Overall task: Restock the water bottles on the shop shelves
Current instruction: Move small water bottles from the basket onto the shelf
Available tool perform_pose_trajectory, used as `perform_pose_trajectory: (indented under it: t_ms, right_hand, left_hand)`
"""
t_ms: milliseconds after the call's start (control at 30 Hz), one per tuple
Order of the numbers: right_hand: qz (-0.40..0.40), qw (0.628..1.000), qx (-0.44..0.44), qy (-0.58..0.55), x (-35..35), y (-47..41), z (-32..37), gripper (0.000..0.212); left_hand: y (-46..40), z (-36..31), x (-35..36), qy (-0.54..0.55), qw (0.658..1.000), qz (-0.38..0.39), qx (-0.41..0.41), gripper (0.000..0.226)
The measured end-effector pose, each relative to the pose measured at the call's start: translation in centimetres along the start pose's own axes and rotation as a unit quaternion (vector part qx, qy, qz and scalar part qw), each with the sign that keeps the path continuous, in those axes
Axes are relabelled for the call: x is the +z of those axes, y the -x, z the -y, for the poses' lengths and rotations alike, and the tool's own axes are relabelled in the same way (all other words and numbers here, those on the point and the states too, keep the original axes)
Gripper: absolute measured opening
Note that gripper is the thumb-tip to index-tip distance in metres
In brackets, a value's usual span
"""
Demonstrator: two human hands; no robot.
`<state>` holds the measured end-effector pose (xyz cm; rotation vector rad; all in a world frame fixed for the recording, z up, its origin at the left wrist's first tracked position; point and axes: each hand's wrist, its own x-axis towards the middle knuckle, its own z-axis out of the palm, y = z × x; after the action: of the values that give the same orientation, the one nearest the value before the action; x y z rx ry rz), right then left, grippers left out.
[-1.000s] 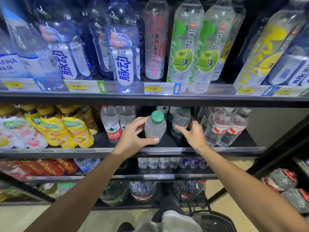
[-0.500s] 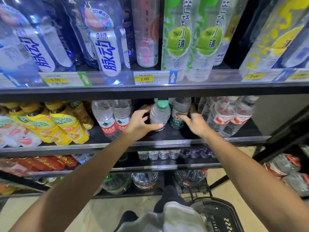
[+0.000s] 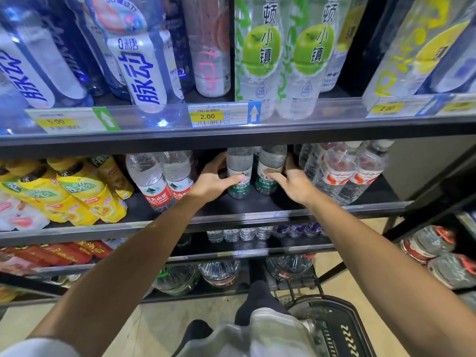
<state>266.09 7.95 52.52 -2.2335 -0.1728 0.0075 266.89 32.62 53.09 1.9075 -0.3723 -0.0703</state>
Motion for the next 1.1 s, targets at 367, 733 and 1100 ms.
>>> perform_pose_trajectory:
  t_ms: [367, 733, 1100]
  right_hand:
    - [0.033, 0.998, 0.06, -0.002, 2.0, 1.3, -0.5, 0.055]
    - [0.043, 0.997, 0.061, 0.034, 1.9, -1.6, -1.7, 0.08]
    - [0.043, 0.994, 0.096, 0.016, 2.9, -3.9, -3.1, 0.085]
  left_hand:
    - [0.7, 2.3, 1.9, -0.118, 0.99, 0.035, -0.07, 0.086]
    - [-1.0, 3.2, 2.5, -0.172, 0.98, 0.002, -0.097, 0.061]
    - [-2.7, 4.6, 2.9, -0.166, 0.979, -0.028, -0.119, 0.074]
